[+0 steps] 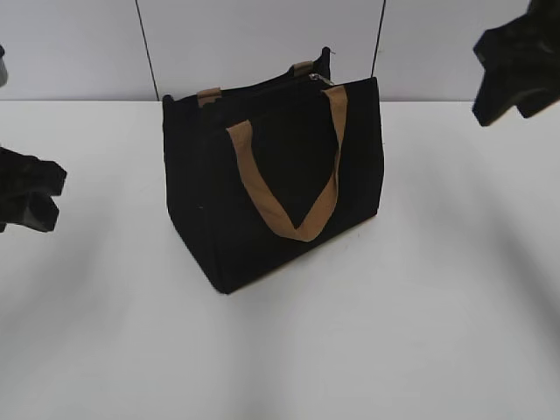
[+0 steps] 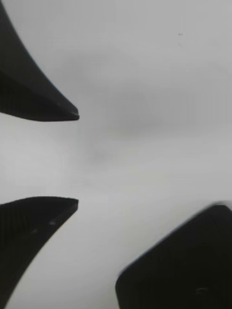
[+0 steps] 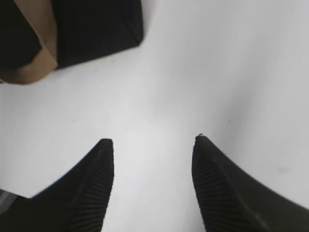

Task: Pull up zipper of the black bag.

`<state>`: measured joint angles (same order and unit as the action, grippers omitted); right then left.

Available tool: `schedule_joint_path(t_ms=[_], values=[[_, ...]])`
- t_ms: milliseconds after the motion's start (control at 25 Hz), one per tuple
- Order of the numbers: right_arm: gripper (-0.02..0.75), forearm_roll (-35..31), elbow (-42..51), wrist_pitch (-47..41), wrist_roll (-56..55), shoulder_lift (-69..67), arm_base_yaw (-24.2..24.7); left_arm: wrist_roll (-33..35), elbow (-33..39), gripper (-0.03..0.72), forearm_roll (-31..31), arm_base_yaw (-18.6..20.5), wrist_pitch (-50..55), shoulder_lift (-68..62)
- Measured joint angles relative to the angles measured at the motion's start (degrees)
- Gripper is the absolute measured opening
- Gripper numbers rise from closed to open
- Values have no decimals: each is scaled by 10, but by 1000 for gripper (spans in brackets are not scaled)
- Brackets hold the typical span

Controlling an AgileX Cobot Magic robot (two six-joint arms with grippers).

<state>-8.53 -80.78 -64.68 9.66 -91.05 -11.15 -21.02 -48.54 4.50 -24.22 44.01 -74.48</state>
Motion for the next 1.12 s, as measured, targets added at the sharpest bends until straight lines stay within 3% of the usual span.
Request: schedule_joint_path(t_ms=[160, 280, 480, 680, 1120], values=[[398, 20, 0, -43, -24, 1, 44, 18, -65, 382, -8, 7, 90, 0], [398, 24, 0, -45, -26, 2, 79, 31, -99, 382, -11, 33, 131, 0], [398, 26, 0, -47, -26, 22, 120, 85, -133, 382, -26, 114, 207, -18], [398, 26, 45, -47, -16, 76, 126, 143, -142, 382, -67, 182, 250, -24], [398, 14, 283, -49, -16, 349, 127, 156, -93, 382, -98, 191, 253, 77]])
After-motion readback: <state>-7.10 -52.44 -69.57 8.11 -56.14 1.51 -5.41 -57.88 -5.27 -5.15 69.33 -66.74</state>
